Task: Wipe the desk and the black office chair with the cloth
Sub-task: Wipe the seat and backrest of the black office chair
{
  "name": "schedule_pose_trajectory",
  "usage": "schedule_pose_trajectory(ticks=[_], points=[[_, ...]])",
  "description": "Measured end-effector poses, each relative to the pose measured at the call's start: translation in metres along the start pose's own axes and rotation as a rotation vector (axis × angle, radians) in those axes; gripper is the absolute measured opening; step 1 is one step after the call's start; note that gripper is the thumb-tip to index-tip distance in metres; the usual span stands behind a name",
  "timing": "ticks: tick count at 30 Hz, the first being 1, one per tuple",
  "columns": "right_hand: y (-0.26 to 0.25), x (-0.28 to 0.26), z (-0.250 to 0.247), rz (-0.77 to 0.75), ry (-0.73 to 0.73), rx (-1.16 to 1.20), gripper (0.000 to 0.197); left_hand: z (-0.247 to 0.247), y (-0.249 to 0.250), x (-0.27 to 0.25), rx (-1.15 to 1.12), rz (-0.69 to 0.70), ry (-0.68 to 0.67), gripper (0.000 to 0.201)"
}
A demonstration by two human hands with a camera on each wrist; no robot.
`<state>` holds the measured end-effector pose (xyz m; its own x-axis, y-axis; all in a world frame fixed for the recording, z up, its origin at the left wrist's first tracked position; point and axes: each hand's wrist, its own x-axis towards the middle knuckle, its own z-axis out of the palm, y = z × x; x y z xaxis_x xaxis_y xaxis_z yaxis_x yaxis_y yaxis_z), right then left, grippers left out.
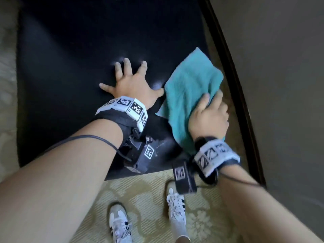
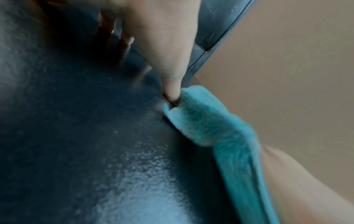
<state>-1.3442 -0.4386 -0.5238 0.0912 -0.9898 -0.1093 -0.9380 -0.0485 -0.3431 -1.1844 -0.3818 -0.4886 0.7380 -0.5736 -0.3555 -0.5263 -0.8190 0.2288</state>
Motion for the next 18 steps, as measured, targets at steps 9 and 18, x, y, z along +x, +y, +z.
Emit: schedule_pose_trajectory(ticks=[9,18], points=[[0.005,0.049,-0.023,0.266,-0.292,0.254,0.064,-0.002,0.006,0.005,-0.038,0.002,0.006,0.098],[0.026,0.027,-0.016,0.457,-0.218,0.296,0.054,0.000,-0.002,-0.002,-0.055,0.011,0.029,0.097]])
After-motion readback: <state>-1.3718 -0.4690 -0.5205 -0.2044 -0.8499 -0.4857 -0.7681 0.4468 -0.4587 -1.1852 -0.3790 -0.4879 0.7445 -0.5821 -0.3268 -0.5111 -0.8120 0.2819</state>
